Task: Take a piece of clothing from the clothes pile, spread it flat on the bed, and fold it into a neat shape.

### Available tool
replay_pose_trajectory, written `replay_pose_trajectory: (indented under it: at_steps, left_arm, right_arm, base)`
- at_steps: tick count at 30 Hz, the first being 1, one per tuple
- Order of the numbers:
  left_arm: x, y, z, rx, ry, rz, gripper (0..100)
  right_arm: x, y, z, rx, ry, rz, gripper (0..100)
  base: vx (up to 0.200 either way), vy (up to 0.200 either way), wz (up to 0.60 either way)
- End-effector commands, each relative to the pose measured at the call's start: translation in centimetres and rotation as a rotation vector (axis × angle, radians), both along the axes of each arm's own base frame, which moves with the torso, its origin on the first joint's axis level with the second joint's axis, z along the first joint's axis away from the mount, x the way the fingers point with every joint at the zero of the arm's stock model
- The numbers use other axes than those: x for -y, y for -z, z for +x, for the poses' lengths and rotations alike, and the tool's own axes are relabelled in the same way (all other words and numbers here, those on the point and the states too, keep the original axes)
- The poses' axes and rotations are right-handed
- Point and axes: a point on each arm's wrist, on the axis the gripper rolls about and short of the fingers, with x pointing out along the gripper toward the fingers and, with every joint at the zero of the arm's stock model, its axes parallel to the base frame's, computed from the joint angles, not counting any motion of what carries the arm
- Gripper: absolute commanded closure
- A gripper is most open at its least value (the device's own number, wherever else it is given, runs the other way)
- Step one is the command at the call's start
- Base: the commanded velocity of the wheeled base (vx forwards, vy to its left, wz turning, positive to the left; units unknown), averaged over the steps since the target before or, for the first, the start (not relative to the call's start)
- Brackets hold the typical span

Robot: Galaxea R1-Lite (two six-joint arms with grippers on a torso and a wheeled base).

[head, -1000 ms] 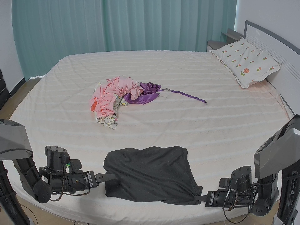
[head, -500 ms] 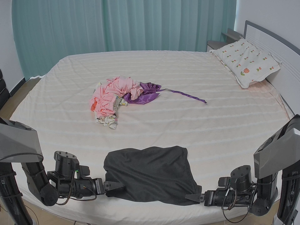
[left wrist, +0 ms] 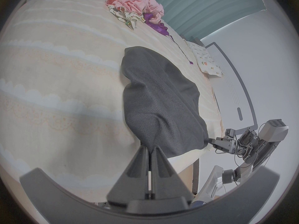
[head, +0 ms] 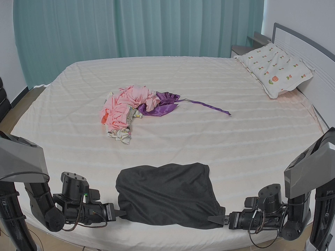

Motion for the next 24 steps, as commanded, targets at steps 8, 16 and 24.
replay_pose_trajectory:
  at_steps: [8,16,24]
  left_arm:
    - [-0.3,-2.3,-1.0,-0.017,0.0,0.011,100]
    - [0.0,-3.9,-0.5,-0.15,0.01,0.056,100]
    - [0.0,-3.2,-0.5,-0.153,0.058,0.096,100]
  right_arm:
    - [0.1,-0.1,0.2,0.01,0.006,0.006,0]
    - [0.1,-0.1,0.2,0.011,0.006,0.007,0]
    - [0.1,0.0,0.2,0.01,0.006,0.006,0]
  base:
    - [0.0,0.0,0.0]
    - [0.0,0.0,0.0]
    - [0.0,0.0,0.0]
